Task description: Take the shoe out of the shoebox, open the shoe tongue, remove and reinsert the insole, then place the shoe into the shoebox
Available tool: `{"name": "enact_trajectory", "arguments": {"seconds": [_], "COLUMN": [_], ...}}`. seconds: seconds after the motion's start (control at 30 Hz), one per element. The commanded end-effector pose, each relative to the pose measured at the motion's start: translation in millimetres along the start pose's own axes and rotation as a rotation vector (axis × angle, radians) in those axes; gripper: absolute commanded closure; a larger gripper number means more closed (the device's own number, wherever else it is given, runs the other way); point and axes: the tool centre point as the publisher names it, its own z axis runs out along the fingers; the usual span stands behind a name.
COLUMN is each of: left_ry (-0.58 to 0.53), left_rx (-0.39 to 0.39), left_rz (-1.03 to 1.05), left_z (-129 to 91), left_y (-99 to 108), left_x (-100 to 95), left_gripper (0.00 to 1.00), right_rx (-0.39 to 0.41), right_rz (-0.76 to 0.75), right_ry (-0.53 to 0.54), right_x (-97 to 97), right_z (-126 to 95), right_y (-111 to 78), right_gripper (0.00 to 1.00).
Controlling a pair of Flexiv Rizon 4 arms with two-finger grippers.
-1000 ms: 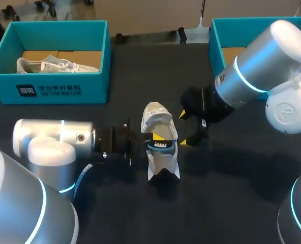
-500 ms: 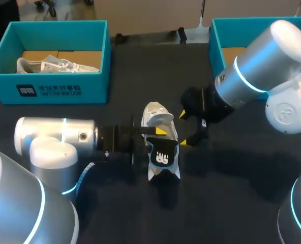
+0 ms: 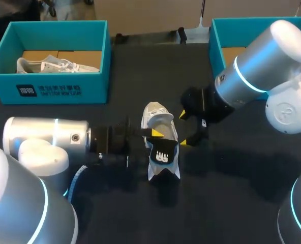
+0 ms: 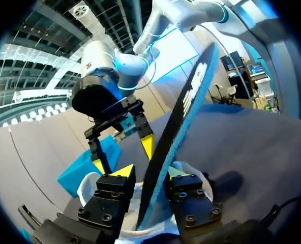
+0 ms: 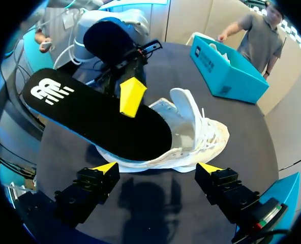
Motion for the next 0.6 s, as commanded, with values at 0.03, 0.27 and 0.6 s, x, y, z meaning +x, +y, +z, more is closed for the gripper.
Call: {"name": "enact_trajectory", "arguments": {"seconds": [0.03,0.27,0.6], "left_ry": [0.017,0.053,0.029], "left_rx": [-0.005,-0.041,-0.073], "left_rz": [-0.009,-0.031,-0.01], "left_z": [-0.2,8.5,12.4], "left_y": [0.0,21.1,42.7], "left_x": [5.9,15.3,7.6], "left_gripper": [1.0,1.0,1.0], "right_rx": [0.002,0.002,0.002], "right_rz": [0.001,0.001,0.001], "right_ry": [-0.004,-0.004,-0.004], "right_x": [1.3,1.3,1.3], "right_z": [0.9,0.9,0.9], "right_y": [0.7,0.7,0.7], "right_gripper": [0.0,0.0,0.0]}}
